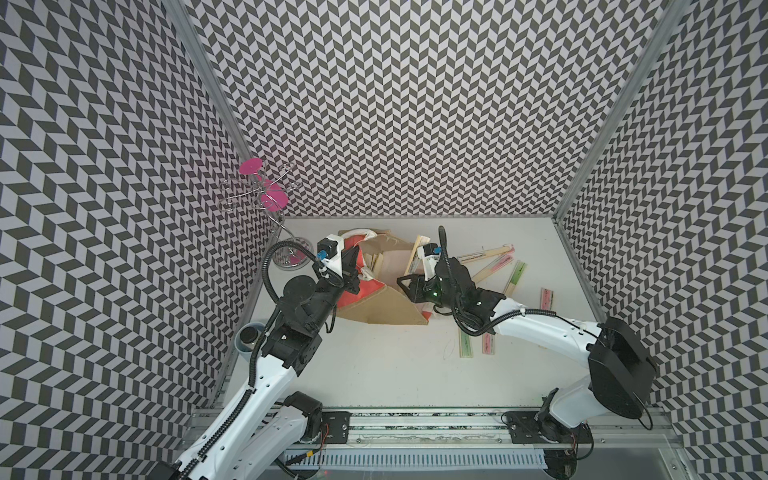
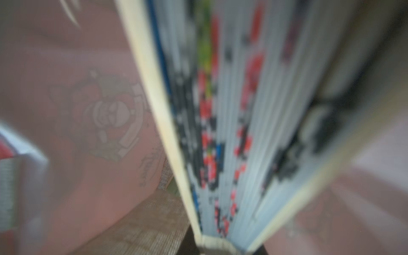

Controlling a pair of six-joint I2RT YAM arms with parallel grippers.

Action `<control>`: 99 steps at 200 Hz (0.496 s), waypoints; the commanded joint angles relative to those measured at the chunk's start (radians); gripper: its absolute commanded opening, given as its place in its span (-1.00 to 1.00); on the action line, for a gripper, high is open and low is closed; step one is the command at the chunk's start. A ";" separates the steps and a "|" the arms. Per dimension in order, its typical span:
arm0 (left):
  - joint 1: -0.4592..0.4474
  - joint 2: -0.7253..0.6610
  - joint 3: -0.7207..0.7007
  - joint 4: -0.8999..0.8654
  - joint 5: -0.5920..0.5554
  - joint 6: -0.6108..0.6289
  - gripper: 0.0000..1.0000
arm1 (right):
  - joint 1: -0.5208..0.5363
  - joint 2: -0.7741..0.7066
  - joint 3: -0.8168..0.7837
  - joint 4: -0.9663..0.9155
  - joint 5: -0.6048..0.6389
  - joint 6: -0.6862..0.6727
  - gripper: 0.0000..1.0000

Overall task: Take out the folding fans from the tote bags
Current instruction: Pick up the folding fan from the canvas bag.

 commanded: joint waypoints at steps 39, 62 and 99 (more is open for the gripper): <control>0.034 0.043 0.053 0.062 -0.069 0.046 -1.00 | 0.005 -0.084 0.034 -0.021 0.050 -0.038 -1.00; 0.056 0.059 0.055 0.076 -0.070 0.057 -1.00 | 0.005 -0.105 0.034 -0.032 0.061 -0.047 -1.00; 0.071 0.073 0.047 0.082 -0.068 0.069 -1.00 | -0.002 -0.159 0.034 -0.049 0.114 -0.067 -0.99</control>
